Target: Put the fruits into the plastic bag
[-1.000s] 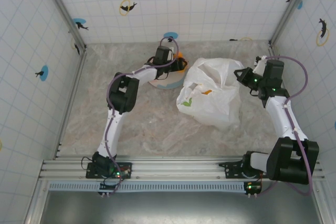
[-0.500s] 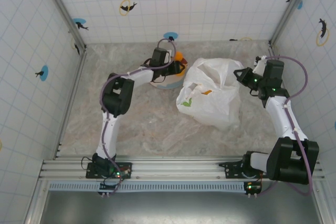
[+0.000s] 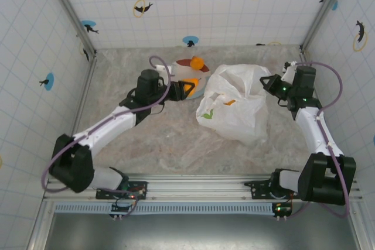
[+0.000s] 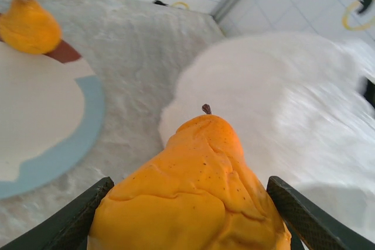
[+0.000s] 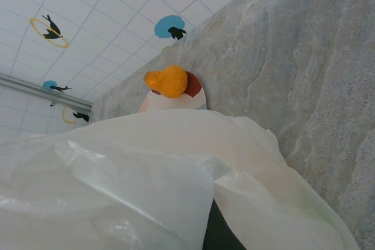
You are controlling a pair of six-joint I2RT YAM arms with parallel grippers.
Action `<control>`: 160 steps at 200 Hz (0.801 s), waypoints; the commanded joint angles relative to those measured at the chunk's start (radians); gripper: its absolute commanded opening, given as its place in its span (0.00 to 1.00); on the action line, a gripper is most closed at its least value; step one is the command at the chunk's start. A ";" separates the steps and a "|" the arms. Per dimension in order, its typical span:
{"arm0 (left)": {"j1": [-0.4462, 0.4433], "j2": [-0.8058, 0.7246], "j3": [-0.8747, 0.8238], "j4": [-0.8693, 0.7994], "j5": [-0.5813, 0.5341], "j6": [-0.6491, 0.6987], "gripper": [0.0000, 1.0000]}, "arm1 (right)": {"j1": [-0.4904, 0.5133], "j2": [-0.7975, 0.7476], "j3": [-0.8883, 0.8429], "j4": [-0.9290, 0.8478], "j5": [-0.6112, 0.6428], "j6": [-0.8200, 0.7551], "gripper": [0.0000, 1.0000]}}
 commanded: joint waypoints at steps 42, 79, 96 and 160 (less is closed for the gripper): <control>-0.239 -0.037 0.018 -0.067 0.021 0.099 0.44 | 0.029 0.027 0.016 0.045 0.009 0.010 0.00; -0.257 0.104 0.135 -0.074 0.026 0.128 0.44 | 0.033 0.031 0.018 0.045 -0.002 0.009 0.00; -0.256 0.172 0.207 -0.089 0.008 0.143 0.45 | 0.036 0.031 0.017 0.043 -0.008 0.005 0.00; -0.254 0.357 0.380 -0.059 -0.103 0.108 0.47 | 0.041 0.037 0.018 0.014 -0.045 -0.044 0.00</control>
